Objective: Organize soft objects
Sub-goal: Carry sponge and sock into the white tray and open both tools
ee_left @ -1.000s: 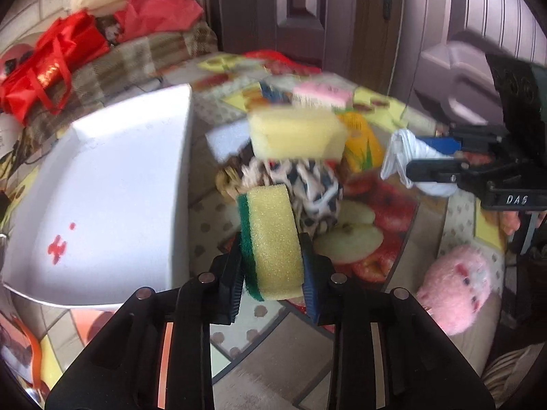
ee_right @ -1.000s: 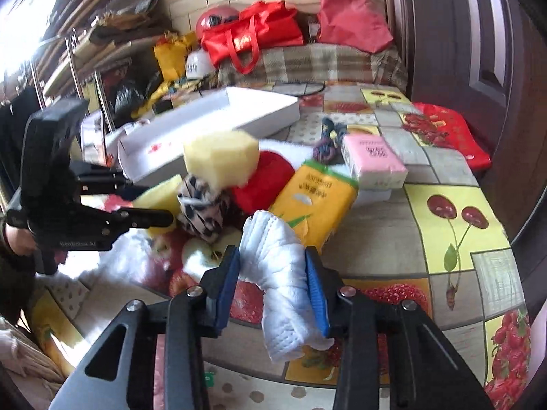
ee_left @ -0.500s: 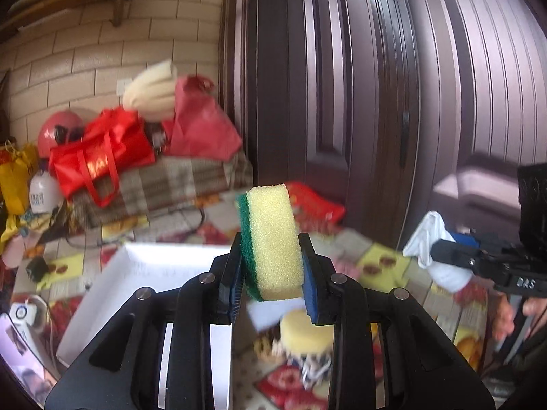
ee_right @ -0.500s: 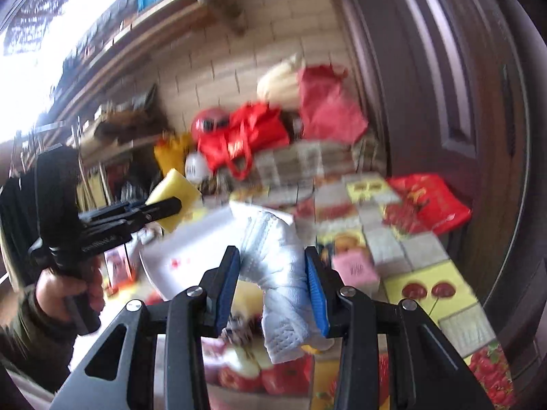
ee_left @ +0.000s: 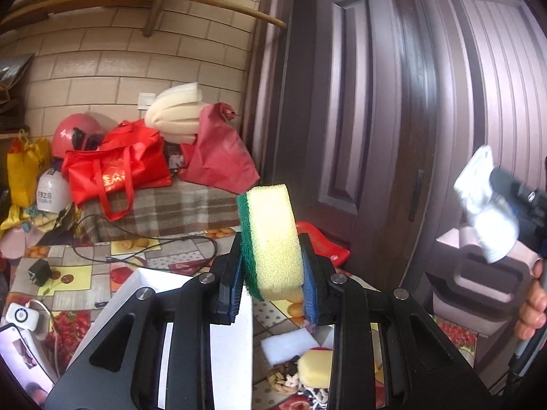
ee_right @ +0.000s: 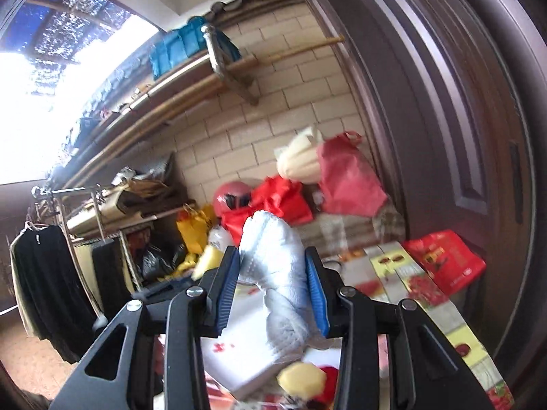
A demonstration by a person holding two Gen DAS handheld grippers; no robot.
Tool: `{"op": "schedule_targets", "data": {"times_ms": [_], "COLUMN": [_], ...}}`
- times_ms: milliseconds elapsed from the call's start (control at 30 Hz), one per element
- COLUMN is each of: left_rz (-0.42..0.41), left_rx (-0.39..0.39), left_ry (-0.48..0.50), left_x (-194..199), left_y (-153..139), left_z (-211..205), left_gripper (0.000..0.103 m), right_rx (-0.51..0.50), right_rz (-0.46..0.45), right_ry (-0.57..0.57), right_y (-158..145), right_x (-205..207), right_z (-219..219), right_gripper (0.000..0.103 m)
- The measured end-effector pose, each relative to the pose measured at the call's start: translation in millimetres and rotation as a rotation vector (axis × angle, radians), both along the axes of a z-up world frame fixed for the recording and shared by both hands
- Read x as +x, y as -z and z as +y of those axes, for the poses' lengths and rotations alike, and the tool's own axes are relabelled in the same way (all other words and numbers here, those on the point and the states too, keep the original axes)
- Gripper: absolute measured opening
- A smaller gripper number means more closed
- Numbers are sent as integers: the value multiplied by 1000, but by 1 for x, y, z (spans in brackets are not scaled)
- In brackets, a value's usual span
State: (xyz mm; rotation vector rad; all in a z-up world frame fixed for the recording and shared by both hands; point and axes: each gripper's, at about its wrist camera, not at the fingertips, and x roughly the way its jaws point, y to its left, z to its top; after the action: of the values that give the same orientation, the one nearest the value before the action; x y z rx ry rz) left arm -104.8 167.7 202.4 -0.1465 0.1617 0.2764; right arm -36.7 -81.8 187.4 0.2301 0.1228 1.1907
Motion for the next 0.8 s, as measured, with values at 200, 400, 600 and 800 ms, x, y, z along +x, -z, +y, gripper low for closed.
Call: {"op": "schedule_targets", "data": {"times_ms": [200, 400, 600, 800], "left_rz": [-17, -17, -5, 8], "left_rx": [-34, -35, -65, -98], "left_ry": [-28, -54, -86, -107], "left_x": [-9, -11, -12, -11], "left_y": [0, 3, 9, 15], "left_z": [14, 20, 32, 45], "left_gripper": [28, 28, 28, 28], "right_rx": [41, 80, 77, 38], "right_rz": [-32, -8, 34, 101], "right_ry": [-80, -121, -142, -145], "right_y": [-24, -31, -32, -20], "right_x": [-21, -26, -23, -12], "right_z": [27, 44, 62, 83], "right_gripper": [38, 38, 38, 38]}}
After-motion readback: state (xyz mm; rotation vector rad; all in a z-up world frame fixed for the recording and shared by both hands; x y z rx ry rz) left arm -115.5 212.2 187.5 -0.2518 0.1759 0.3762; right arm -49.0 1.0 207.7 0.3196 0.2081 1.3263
